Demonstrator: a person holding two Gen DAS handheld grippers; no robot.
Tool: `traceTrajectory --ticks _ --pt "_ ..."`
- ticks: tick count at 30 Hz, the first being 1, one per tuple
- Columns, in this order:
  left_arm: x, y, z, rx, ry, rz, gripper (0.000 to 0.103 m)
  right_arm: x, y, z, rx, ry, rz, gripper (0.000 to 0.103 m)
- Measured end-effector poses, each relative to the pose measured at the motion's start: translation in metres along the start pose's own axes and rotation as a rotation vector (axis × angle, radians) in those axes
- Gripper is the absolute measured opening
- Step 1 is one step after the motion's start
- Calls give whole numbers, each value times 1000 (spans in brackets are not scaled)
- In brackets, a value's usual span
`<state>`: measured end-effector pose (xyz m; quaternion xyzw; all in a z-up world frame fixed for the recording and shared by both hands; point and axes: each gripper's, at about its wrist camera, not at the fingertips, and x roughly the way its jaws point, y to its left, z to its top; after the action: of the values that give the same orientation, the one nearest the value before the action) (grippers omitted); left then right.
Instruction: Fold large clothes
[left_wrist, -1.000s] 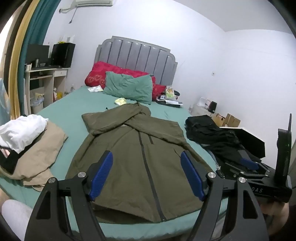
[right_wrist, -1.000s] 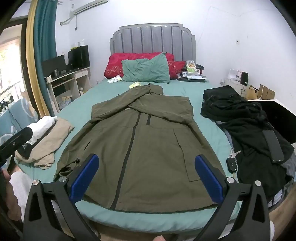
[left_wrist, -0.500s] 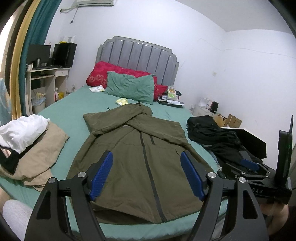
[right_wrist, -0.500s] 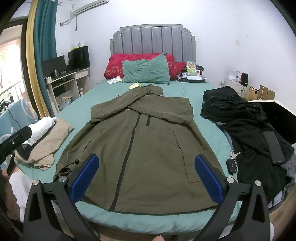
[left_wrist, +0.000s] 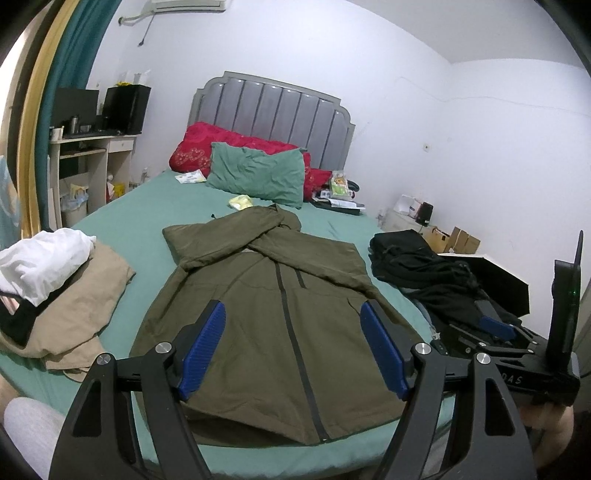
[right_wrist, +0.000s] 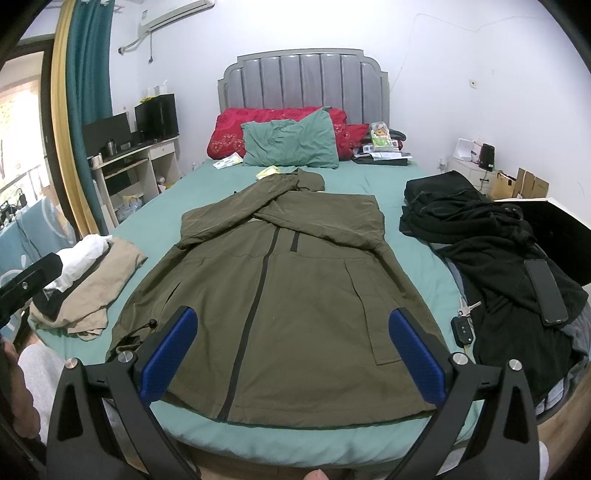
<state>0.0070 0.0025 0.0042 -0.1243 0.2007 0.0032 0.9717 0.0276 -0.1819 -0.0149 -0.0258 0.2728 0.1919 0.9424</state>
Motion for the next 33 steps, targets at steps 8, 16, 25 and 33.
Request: traceTrajectory --ticks 8,16,25,33 --pt "-1 -5 1 4 -3 -6 79 1 1 1 2 -2 0 102" --pt "-2 -10 4 5 -9 -3 79 1 1 1 2 -2 1 102" --pt "-3 -12 5 3 -11 -2 79 1 1 0 3 -3 2 102" --pt "-4 -12 4 3 -14 -3 79 1 1 1 3 -4 2 102"
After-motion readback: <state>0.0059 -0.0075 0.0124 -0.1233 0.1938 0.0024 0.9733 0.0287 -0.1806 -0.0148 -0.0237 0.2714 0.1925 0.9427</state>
